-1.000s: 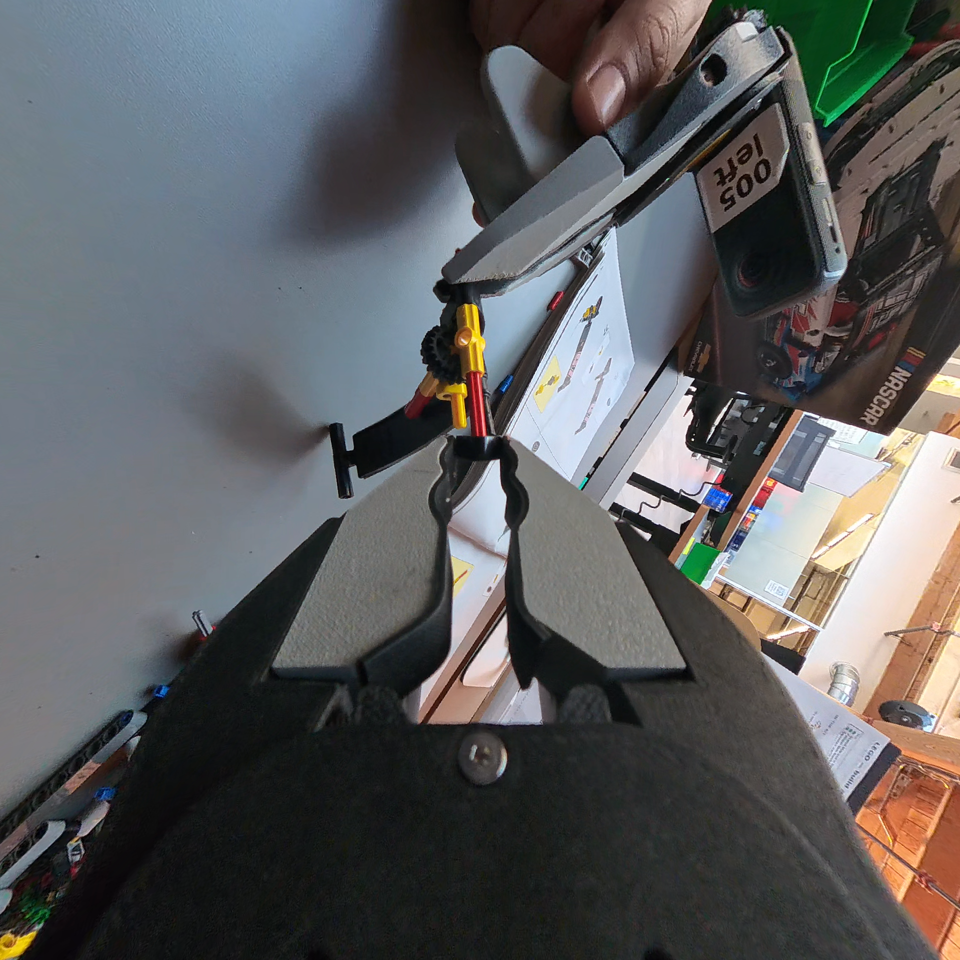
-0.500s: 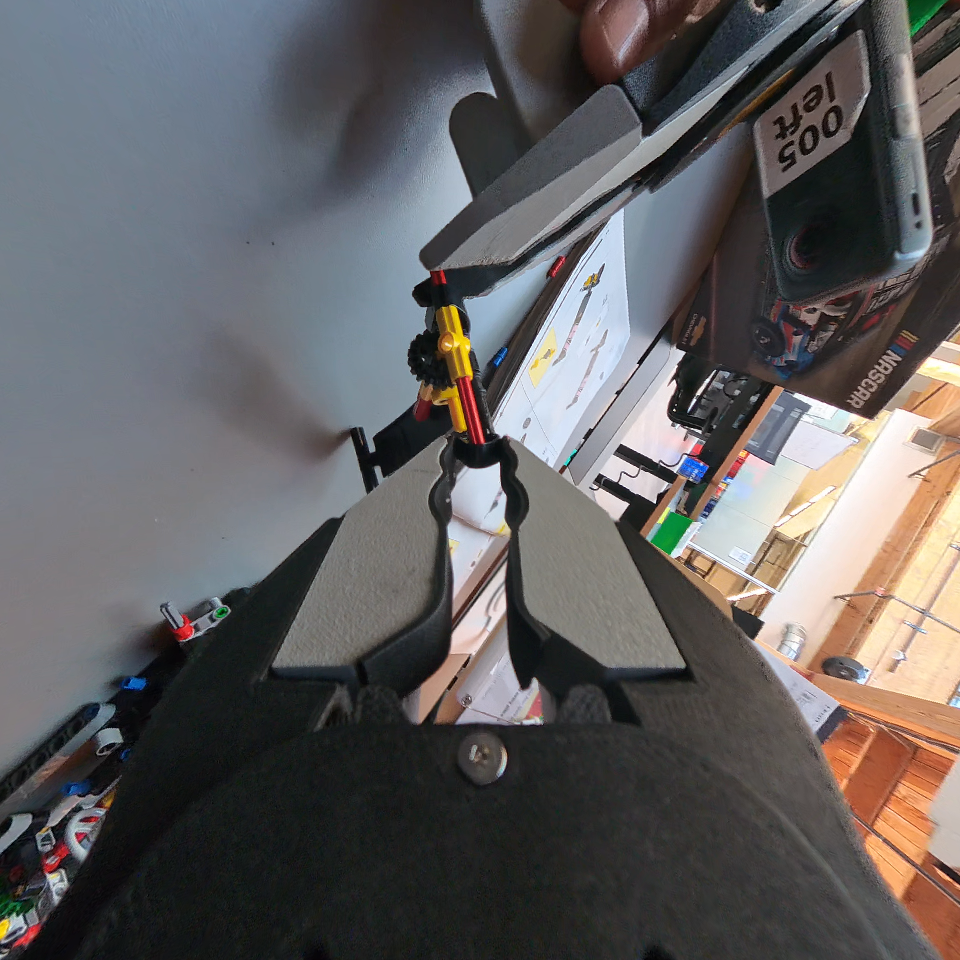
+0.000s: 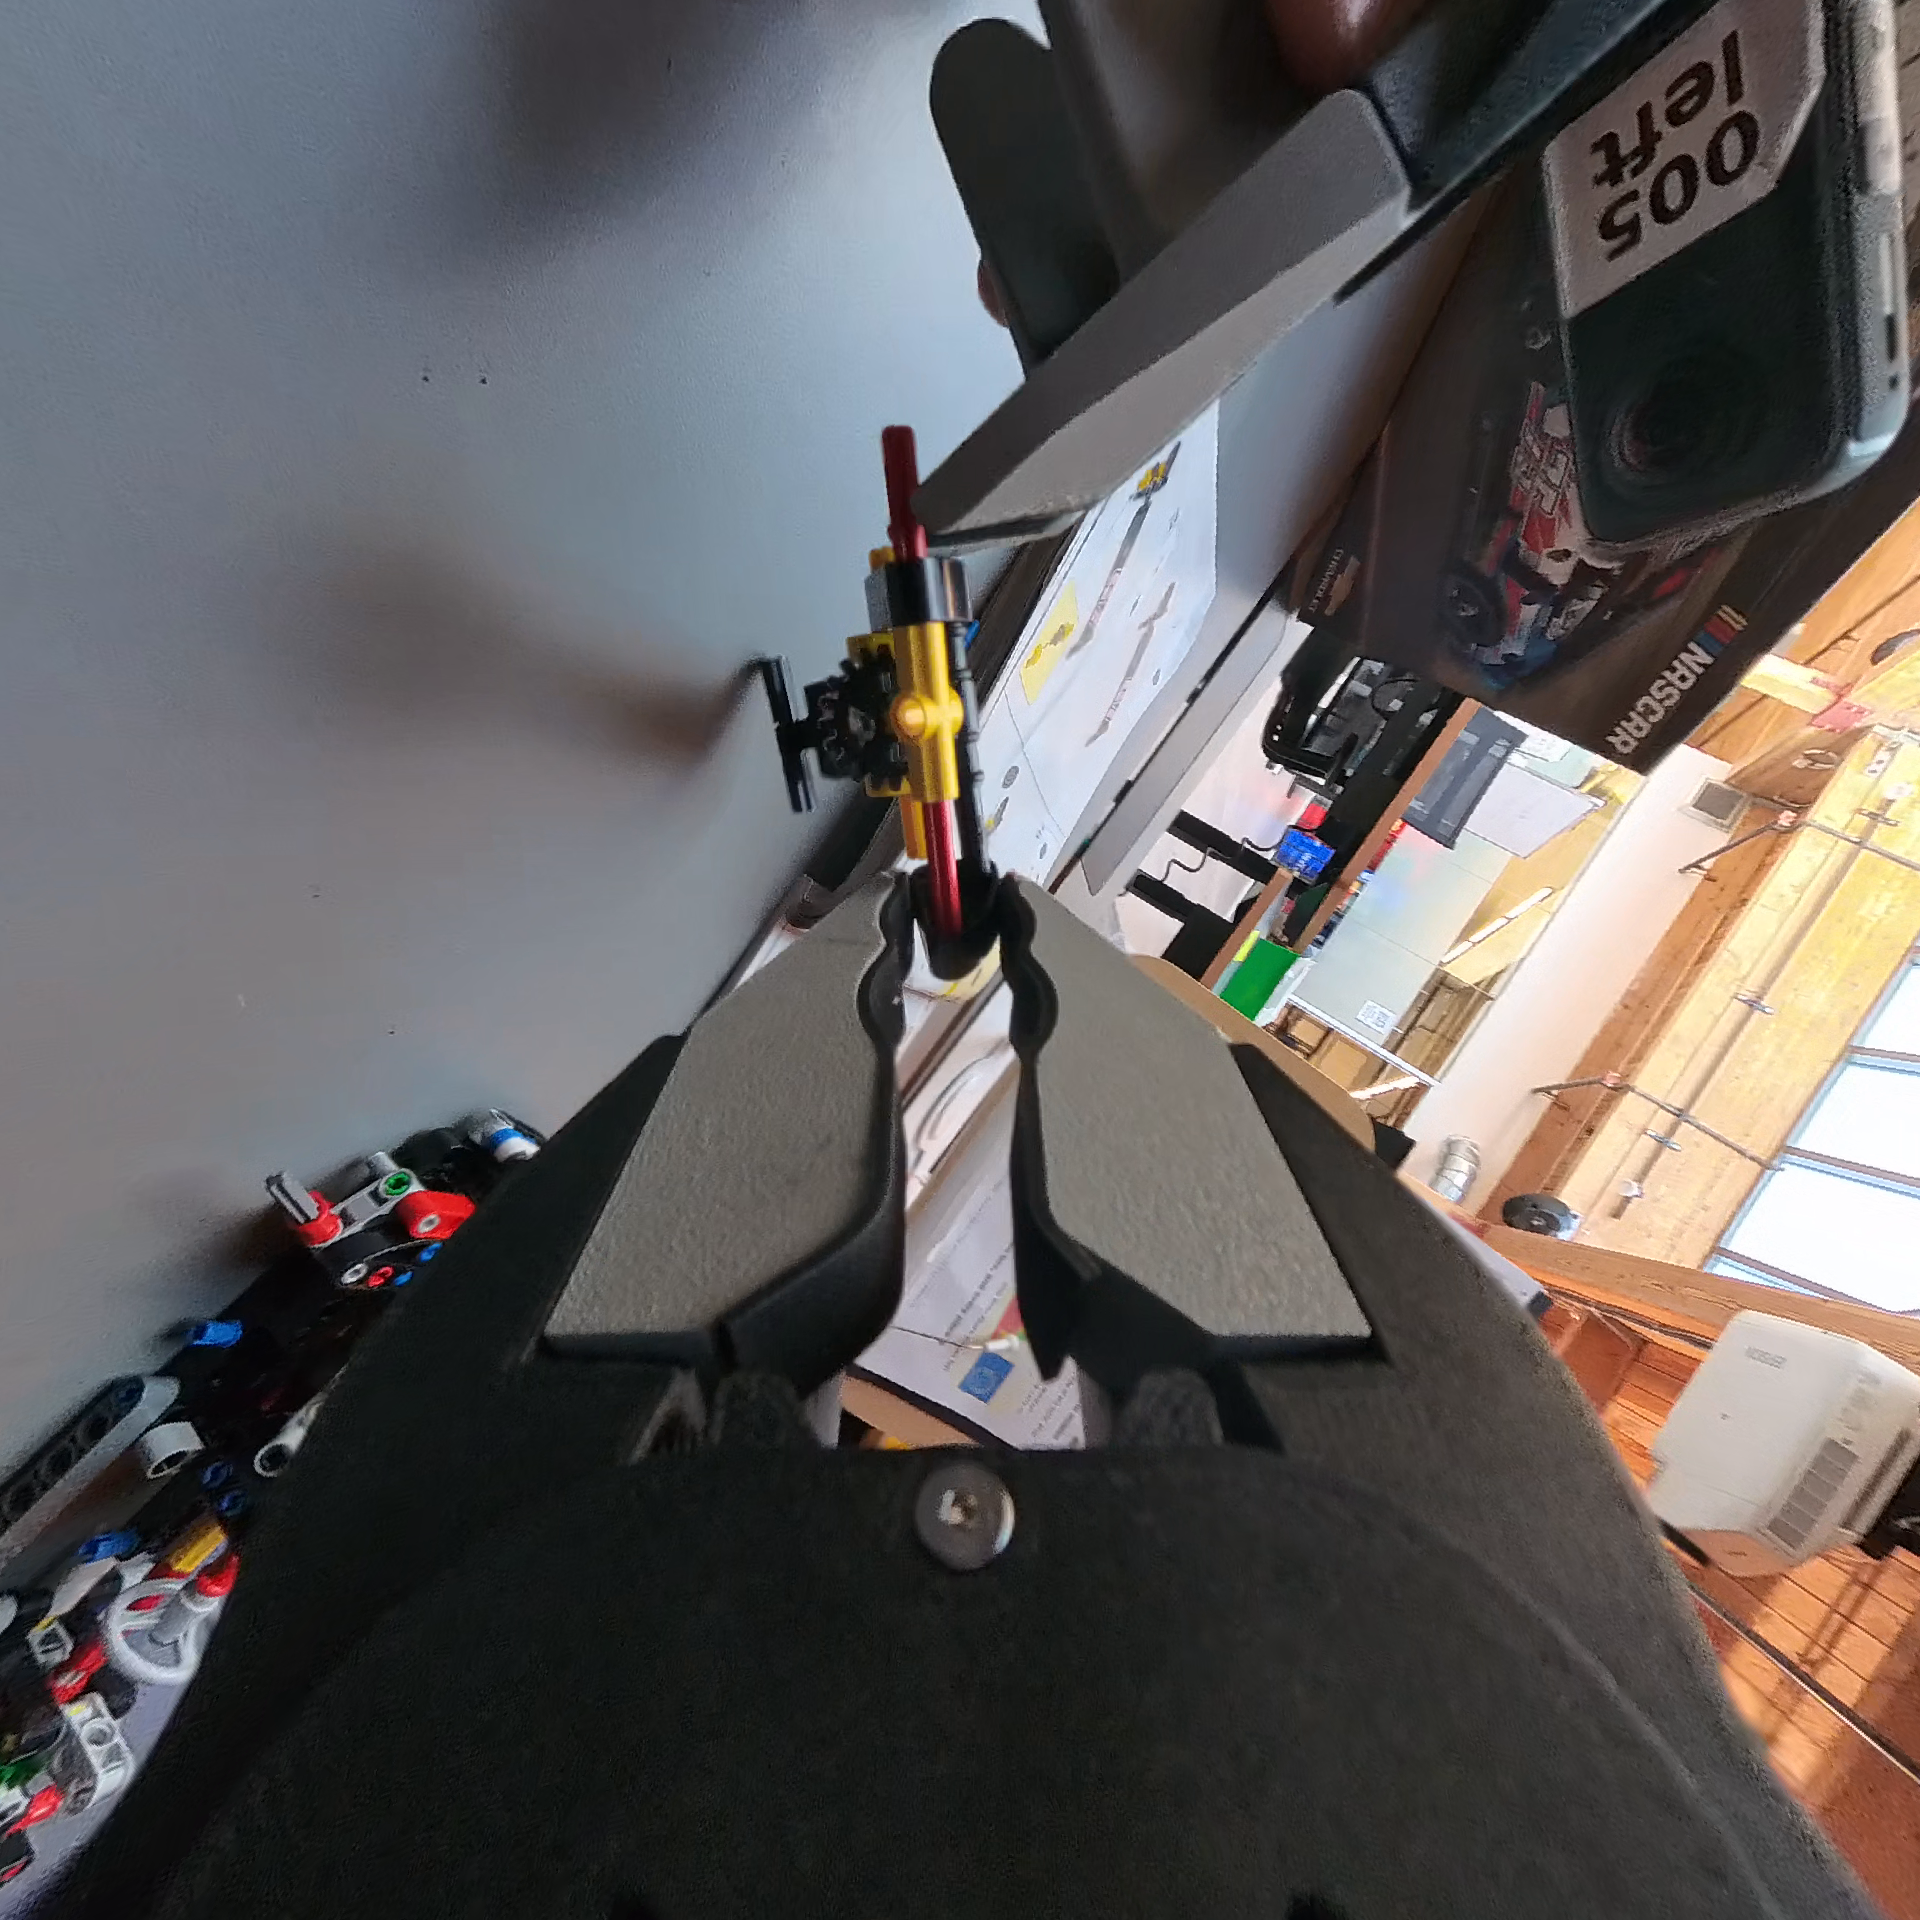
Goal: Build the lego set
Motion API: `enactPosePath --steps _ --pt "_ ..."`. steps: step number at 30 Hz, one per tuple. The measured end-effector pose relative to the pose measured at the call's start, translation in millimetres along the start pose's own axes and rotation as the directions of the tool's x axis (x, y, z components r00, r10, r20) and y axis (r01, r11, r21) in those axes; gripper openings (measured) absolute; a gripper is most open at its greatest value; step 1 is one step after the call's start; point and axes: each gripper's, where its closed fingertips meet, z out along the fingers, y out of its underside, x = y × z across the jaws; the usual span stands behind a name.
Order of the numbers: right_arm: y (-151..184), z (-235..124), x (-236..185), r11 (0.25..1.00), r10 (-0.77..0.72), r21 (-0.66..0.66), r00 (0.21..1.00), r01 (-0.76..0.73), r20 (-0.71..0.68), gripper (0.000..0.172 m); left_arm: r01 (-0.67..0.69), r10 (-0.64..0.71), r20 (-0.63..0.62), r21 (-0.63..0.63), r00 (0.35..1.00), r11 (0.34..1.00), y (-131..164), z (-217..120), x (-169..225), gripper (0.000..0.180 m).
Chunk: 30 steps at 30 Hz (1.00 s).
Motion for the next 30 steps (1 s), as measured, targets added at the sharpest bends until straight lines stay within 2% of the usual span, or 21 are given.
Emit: enactPosePath --steps 4,10,14,18,21,24,27,30 --pt "0 6 -1 0.998 -0.046 -0.038 0.997 0.044 -0.058 0.014 -0.005 0.005 0.021 -0.016 1.000 1.000 3 3 -3 0.001" --pt "0 14 -17 0.998 -0.037 -0.051 0.991 0.030 -0.131 0.013 0.040 -0.039 0.024 -0.037 0.999 0.999 8 4 -8 0.002" --pt "-3 22 -35 0.997 0.066 -0.023 0.983 -0.071 -0.169 0.013 0.043 -0.041 0.046 -0.027 0.998 0.999 7 6 -11 0.000" --pt "-12 26 -50 0.981 0.194 0.050 0.964 -0.188 -0.183 0.014 0.044 -0.042 0.089 -0.026 0.995 0.999 7 7 -16 0.011" --pt "-15 28 -53 0.976 0.216 0.057 0.961 -0.209 -0.172 0.014 -0.028 0.053 0.215 -0.118 0.975 0.993 14 -3 -26 0.031" --pt "-11 30 -53 0.980 0.198 0.041 0.961 -0.193 -0.195 0.014 -0.169 0.255 0.419 -0.232 0.871 0.958 14 -23 -41 0.039" --pt "-5 31 -57 0.976 0.219 0.027 0.957 -0.218 -0.188 0.014 -0.234 0.361 0.460 -0.310 0.811 0.921 17 -16 -36 0.046" --pt "3 23 -50 0.960 0.276 0.031 0.931 -0.277 -0.240 0.013 -0.284 0.402 0.477 -0.300 0.782 0.910 8 -2 -30 0.039"
